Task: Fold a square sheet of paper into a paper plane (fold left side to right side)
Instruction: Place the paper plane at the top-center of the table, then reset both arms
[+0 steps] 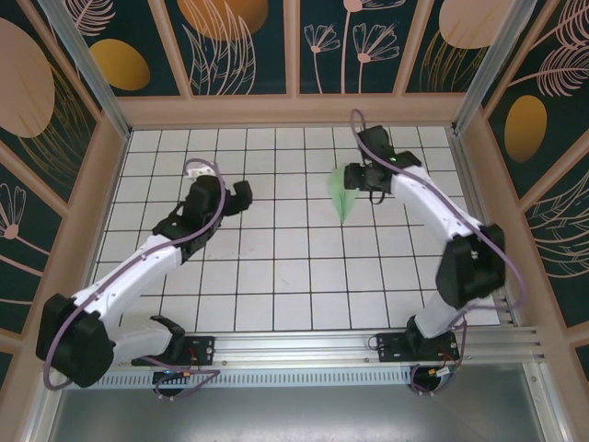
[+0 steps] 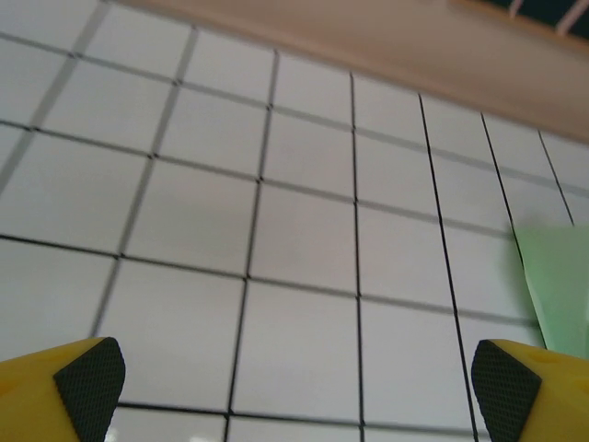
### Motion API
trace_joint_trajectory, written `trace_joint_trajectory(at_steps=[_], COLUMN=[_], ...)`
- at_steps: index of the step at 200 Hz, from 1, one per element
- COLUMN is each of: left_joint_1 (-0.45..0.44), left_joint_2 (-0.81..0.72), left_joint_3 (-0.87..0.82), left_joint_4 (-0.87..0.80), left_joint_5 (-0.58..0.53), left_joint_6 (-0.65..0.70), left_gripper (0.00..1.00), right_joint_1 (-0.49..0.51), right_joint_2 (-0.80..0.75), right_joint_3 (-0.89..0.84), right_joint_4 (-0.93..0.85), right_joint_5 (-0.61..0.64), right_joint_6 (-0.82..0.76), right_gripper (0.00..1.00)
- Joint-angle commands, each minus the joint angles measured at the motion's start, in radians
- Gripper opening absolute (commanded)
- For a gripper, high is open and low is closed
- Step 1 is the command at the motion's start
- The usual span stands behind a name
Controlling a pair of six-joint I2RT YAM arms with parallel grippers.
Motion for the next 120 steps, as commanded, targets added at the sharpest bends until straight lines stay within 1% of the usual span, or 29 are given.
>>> trace_joint_trajectory(at_steps=[1, 11, 31, 45, 58, 65, 69, 94, 106, 120], left_joint_1=[0.034, 0.041, 0.044, 0.05, 0.059, 0.07, 0.079, 0.15, 0.184, 0.222], left_joint_2=[-0.103, -0.137, -0.182, -0.191, -0.185, -0.175, -0.166, -0.106, -0.082, -0.058], left_joint_3=[-0.057, -0.1, -0.191, -0.254, -0.314, -0.343, -0.354, -0.421, -0.465, -0.521], left_joint_4=[0.099, 0.167, 0.329, 0.447, 0.546, 0.585, 0.598, 0.633, 0.688, 0.772], left_joint_5=[-0.201, -0.273, -0.407, -0.468, -0.515, -0.522, -0.52, -0.511, -0.497, -0.453], left_joint_6=[0.06, 0.114, 0.211, 0.294, 0.384, 0.422, 0.435, 0.416, 0.404, 0.401], left_gripper=[0.99, 0.98, 0.99, 0.98, 0.99, 0.98, 0.99, 0.98, 0.99, 0.98], right_joint_1=[-0.064, -0.093, -0.143, -0.173, -0.214, -0.234, -0.245, -0.309, -0.332, -0.35], right_joint_2=[-0.163, -0.246, -0.368, -0.411, -0.417, -0.411, -0.408, -0.351, -0.315, -0.273], right_joint_3=[-0.174, -0.268, -0.448, -0.546, -0.624, -0.667, -0.694, -0.834, -0.881, -0.921], right_joint_4=[0.196, 0.291, 0.474, 0.585, 0.687, 0.751, 0.788, 1.009, 1.107, 1.2], right_joint_5=[0.051, 0.059, 0.068, 0.08, 0.072, 0.059, 0.053, 0.04, 0.04, 0.059], right_joint_6=[0.019, 0.016, 0.004, -0.009, -0.028, -0.056, -0.067, -0.079, -0.082, -0.096], right_gripper=[0.64, 0.67, 0.8, 0.86, 0.92, 0.98, 0.99, 0.99, 0.99, 0.99])
